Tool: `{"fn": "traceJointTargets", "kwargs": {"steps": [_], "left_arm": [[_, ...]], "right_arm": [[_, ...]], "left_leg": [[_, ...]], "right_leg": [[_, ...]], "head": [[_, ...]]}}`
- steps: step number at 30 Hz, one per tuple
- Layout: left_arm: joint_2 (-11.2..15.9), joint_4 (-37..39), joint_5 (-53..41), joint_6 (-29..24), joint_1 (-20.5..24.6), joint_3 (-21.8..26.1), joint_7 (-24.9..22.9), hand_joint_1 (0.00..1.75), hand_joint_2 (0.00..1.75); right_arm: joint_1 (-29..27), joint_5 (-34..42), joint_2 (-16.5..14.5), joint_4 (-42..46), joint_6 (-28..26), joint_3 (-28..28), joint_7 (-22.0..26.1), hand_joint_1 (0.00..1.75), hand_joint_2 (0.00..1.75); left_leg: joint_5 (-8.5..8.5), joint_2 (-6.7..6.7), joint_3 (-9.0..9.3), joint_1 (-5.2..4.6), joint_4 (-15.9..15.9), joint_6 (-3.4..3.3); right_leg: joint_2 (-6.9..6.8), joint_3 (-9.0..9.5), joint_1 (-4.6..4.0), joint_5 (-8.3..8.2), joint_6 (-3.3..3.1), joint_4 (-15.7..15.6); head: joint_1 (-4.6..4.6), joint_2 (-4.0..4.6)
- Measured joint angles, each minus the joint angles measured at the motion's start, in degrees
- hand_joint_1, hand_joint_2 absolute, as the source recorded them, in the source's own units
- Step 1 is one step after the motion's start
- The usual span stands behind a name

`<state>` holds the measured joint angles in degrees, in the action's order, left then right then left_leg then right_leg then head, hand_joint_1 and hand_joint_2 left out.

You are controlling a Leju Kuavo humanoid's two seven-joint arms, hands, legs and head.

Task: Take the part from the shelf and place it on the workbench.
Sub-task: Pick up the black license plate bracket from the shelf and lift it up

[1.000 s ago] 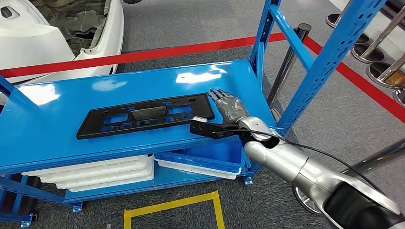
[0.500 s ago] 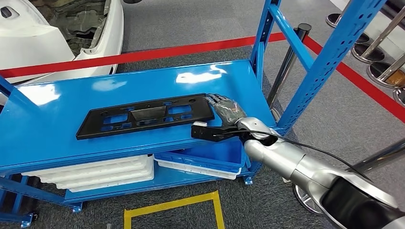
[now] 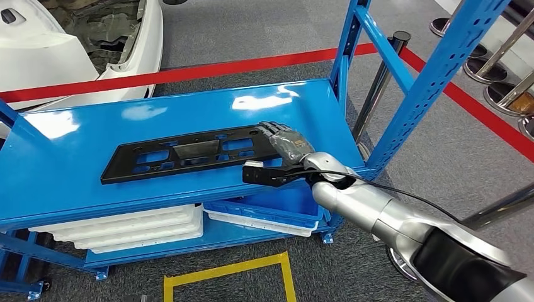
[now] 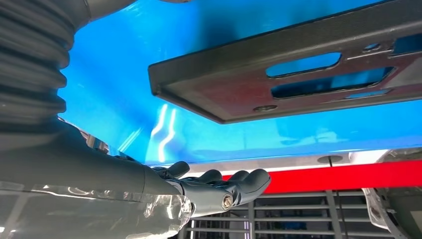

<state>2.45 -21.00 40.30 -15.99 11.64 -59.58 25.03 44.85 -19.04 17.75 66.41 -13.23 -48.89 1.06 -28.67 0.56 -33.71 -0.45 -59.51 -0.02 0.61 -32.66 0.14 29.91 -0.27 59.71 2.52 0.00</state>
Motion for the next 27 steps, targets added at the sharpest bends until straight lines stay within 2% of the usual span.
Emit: {"fn": "traceJointTargets", "kwargs": {"steps": [27], "left_arm": [[-0.1, 0.0, 0.2, -0.1, -0.1, 0.0, 0.0, 0.00, 0.00]], "right_arm": [[4.4, 0.5, -5.8, -11.6, -0.7, -2.8, 2.1, 0.00, 1.75]], "left_leg": [[0.00, 0.00, 0.04, 0.00, 0.0, 0.00]], "right_leg": [[0.00, 0.02, 0.00, 0.00, 0.00, 0.0]], "head": [[-0.01, 0.00]]}}
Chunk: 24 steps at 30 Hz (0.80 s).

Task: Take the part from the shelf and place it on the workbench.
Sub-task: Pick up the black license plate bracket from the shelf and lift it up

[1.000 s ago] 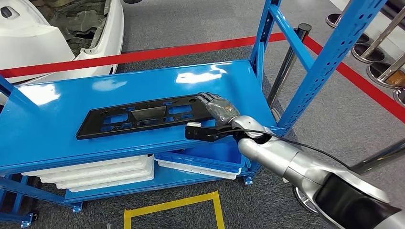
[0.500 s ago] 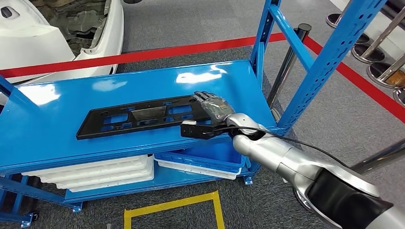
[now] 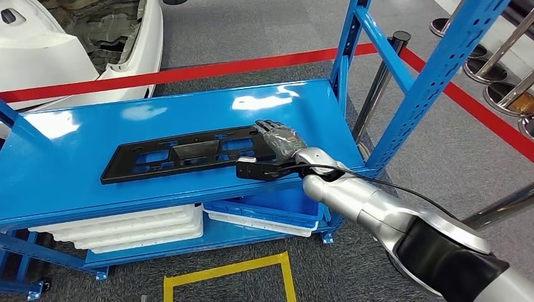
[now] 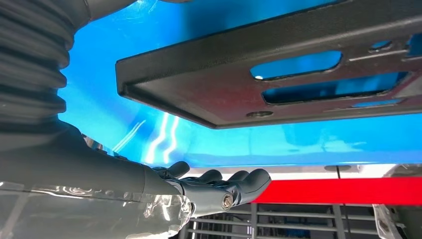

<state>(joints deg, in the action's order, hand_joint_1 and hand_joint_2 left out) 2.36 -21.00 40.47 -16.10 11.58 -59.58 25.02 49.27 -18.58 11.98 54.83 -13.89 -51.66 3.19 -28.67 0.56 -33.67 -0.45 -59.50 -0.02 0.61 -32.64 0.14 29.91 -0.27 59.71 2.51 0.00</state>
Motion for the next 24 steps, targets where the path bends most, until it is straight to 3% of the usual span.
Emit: {"fn": "traceJointTargets", "kwargs": {"steps": [24], "left_arm": [[-0.1, 0.0, -2.1, 1.1, 0.7, 0.0, -1.3, 0.00, 0.00]], "right_arm": [[2.3, -0.5, -3.8, -7.8, -1.0, -1.6, 3.7, 0.00, 1.75]], "left_leg": [[0.00, -0.01, 0.02, 0.00, 0.0, 0.00]], "right_leg": [[0.01, 0.00, 0.00, 0.00, 0.00, 0.0]], "head": [[0.00, 0.00]]}}
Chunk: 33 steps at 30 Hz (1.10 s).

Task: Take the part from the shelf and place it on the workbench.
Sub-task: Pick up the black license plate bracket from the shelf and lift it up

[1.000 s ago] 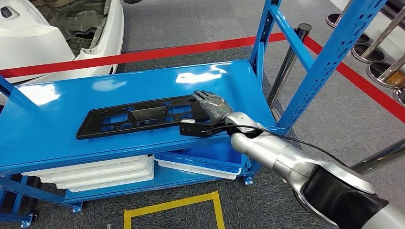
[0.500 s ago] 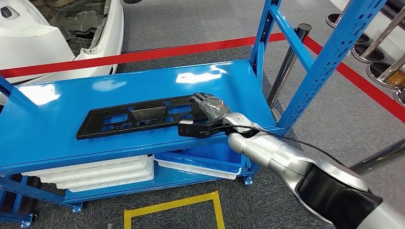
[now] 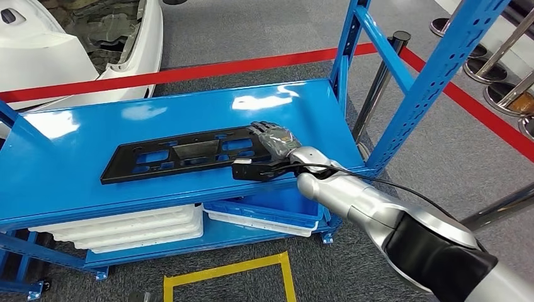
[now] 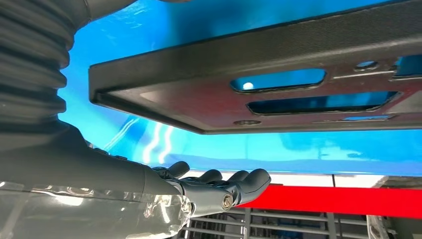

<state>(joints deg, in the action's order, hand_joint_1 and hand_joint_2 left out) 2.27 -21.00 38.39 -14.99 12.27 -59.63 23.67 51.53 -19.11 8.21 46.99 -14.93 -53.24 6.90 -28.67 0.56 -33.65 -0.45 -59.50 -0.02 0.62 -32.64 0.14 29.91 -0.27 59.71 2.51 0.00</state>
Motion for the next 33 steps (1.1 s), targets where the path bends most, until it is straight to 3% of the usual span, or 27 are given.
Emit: {"fn": "traceJointTargets", "kwargs": {"steps": [10, 15, 21, 23, 24, 27, 28, 30, 33], "left_arm": [[-0.2, 0.0, -0.6, 0.0, 0.2, 0.0, -0.2, 0.00, 0.00], [-0.3, 0.0, -0.7, 0.0, 0.2, 0.0, -0.3, 0.00, 0.00], [-0.5, 0.0, -0.7, 0.0, 0.2, 0.0, -0.3, 0.00, 0.00], [-0.5, 0.0, -0.7, 0.0, 0.2, 0.0, -0.3, 0.00, 0.00], [-0.5, 0.0, -0.7, 0.0, 0.2, 0.0, -0.3, 0.00, 0.00], [-0.5, 0.0, -0.7, 0.0, 0.2, 0.0, -0.3, 0.00, 0.00], [-0.5, 0.0, -0.7, 0.0, 0.2, 0.0, -0.3, 0.00, 0.00], [-0.5, 0.0, -0.7, 0.0, 0.2, 0.0, -0.3, 0.00, 0.00], [-0.5, 0.0, -0.8, 0.0, 0.2, 0.0, -0.3, 0.00, 0.00]], "right_arm": [[1.0, -0.2, -1.5, -2.0, -1.9, -0.2, 1.4, 0.00, 1.75], [1.1, -0.8, -1.8, -2.4, -2.5, -0.5, 1.9, 0.27, 1.75], [1.1, -0.8, -2.1, -2.7, -2.7, -0.5, 2.0, 0.41, 1.75], [1.1, -0.8, -2.1, -2.8, -2.7, -0.5, 2.1, 0.54, 1.75], [1.1, -0.8, -2.1, -2.9, -2.7, -0.5, 2.1, 0.70, 1.75], [1.0, -0.7, -2.2, -3.1, -2.7, -0.6, 2.3, 1.44, 1.75], [1.0, -0.7, -2.2, -3.2, -2.7, -0.6, 2.3, 1.53, 1.75], [1.0, -0.7, -2.2, -3.3, -2.7, -0.6, 2.4, 1.37, 1.75], [1.0, -0.6, -2.3, -3.4, -3.1, -0.6, 2.5, 0.96, 1.75]], "left_leg": [[0.00, 0.00, 0.01, 0.00, 0.0, 0.00], [0.00, 0.00, 0.02, 0.00, 0.0, 0.00], [0.00, -0.01, 0.02, 0.00, 0.0, 0.00], [0.00, -0.01, 0.02, 0.00, 0.0, 0.00], [0.00, -0.01, 0.02, 0.00, 0.0, 0.00], [0.00, -0.01, 0.02, 0.00, 0.0, 0.00], [0.00, -0.01, 0.02, 0.00, 0.0, 0.00], [0.00, -0.01, 0.02, 0.00, 0.0, 0.00], [0.00, -0.01, 0.04, 0.00, 0.0, 0.00]], "right_leg": [[0.01, 0.00, 0.00, 0.00, 0.00, 0.0], [0.01, 0.00, 0.00, 0.00, 0.00, 0.0], [0.01, 0.01, 0.00, 0.00, 0.00, 0.0], [0.01, 0.01, 0.00, 0.00, 0.00, 0.0], [0.01, 0.01, 0.00, 0.00, 0.00, 0.0], [0.01, 0.00, 0.00, 0.00, 0.00, 0.0], [0.01, 0.00, 0.00, 0.00, 0.00, 0.0], [0.01, 0.00, 0.00, 0.00, 0.00, 0.0], [0.01, 0.01, 0.00, 0.00, 0.00, 0.0]], "head": [[0.00, 0.00], [0.00, 0.00], [0.01, 0.00], [0.00, 0.00], [0.00, 0.00], [0.00, 0.00], [0.00, 0.00], [0.00, 0.00], [0.00, 0.00]]}}
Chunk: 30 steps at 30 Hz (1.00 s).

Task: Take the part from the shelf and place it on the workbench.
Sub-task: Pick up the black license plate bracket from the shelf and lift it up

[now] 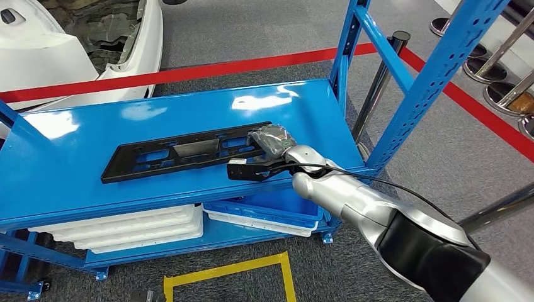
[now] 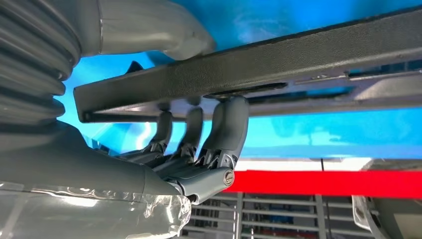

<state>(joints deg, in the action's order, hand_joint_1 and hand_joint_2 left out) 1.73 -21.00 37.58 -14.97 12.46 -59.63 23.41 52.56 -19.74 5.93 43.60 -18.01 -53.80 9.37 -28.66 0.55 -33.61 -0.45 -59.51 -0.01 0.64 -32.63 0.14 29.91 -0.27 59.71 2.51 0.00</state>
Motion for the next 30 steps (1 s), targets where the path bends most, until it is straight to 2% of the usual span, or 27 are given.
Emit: {"fn": "traceJointTargets", "kwargs": {"steps": [1, 3, 20, 24, 30], "left_arm": [[0.0, 0.0, -0.1, 0.0, 0.0, 0.0, 0.0, 0.00, 0.00], [0.0, 0.0, -0.2, 0.0, 0.0, 0.0, 0.0, 0.00, 0.00], [0.0, 0.0, -0.5, 0.1, 0.1, 0.0, -0.2, 0.00, 0.00], [0.0, 0.0, -0.5, 0.1, 0.1, 0.0, -0.2, 0.00, 0.00], [0.0, 0.0, -0.4, 0.1, 0.1, 0.0, -0.2, 0.00, 0.00]], "right_arm": [[0.0, 0.0, 0.0, 0.0, -0.1, 0.0, 0.0, 0.85, 1.75], [0.0, 0.0, 0.0, -0.1, -0.2, 0.0, -0.1, 0.79, 1.75], [-0.6, 0.4, 0.0, -0.6, 0.4, 0.0, -0.4, 0.67, 1.75], [-0.8, 0.7, 0.0, -0.9, 0.7, 0.0, -0.4, 0.39, 1.75], [-0.9, 0.5, 0.0, -1.4, 0.7, 0.0, -0.3, 0.33, 1.75]], "left_leg": [[0.00, 0.00, 0.01, 0.00, 0.0, 0.00], [0.00, 0.00, 0.02, 0.00, 0.0, 0.00], [0.00, -0.01, 0.02, 0.00, 0.0, 0.00], [0.00, -0.01, 0.02, 0.00, 0.0, 0.00], [0.00, -0.01, 0.02, 0.00, 0.0, 0.00]], "right_leg": [[0.00, 0.01, 0.00, 0.00, 0.00, 0.0], [0.00, 0.01, 0.00, 0.00, 0.00, 0.0], [0.01, 0.01, 0.00, 0.00, 0.00, 0.0], [0.01, 0.01, 0.00, 0.00, 0.00, 0.0], [0.01, 0.01, 0.00, 0.00, 0.00, 0.0]], "head": [[0.00, 0.00], [0.00, 0.00], [0.01, 0.00], [0.00, 0.00], [0.00, 0.00]]}}
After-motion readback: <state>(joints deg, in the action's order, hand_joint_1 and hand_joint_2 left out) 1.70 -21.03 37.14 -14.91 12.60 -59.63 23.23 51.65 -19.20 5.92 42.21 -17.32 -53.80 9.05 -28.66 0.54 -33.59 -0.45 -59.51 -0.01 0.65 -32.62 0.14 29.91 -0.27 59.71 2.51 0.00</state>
